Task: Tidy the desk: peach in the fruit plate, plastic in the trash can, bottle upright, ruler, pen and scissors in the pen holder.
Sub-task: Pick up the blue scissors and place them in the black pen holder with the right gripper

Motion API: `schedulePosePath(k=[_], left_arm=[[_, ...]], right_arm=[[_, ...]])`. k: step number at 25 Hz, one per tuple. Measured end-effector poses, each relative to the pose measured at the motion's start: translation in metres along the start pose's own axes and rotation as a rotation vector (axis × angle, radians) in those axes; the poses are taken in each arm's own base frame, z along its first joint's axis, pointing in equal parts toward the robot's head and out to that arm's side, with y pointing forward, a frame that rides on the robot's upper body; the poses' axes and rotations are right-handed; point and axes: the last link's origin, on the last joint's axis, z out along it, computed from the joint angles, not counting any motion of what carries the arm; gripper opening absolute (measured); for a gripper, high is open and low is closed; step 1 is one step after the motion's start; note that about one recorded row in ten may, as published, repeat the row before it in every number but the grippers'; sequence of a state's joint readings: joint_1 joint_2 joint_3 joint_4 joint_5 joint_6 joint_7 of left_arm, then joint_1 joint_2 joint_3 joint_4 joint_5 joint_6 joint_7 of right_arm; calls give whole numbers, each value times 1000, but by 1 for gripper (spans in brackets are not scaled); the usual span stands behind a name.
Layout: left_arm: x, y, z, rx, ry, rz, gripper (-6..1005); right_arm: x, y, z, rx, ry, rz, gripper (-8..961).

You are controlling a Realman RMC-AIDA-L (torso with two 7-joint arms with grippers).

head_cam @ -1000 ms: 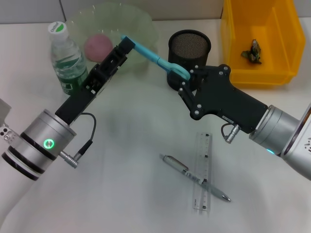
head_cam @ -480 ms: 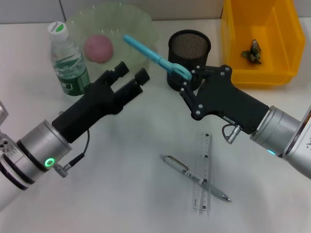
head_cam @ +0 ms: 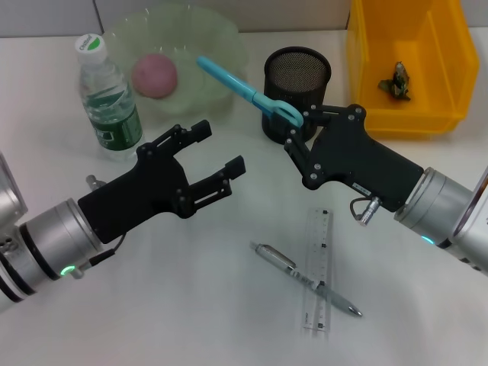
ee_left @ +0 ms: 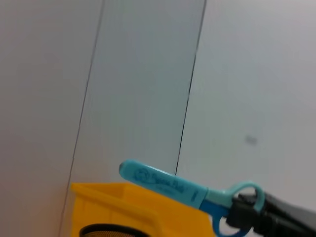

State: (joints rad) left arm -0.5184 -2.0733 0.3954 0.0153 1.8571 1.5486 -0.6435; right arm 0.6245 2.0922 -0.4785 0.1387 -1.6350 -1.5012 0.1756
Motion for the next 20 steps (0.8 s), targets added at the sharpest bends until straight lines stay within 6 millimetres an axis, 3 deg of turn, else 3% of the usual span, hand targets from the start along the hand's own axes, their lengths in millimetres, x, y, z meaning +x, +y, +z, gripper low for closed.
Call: schedulePosePath(k=[10,20], left_arm=[[-10,-6,-16,-22,-114,187,801],[-15,-8,-22,-10,-145,199,800]], right_arm=[[3,-4,-6,4,19,31,81],[3,-6,-9,13,24,56,80]])
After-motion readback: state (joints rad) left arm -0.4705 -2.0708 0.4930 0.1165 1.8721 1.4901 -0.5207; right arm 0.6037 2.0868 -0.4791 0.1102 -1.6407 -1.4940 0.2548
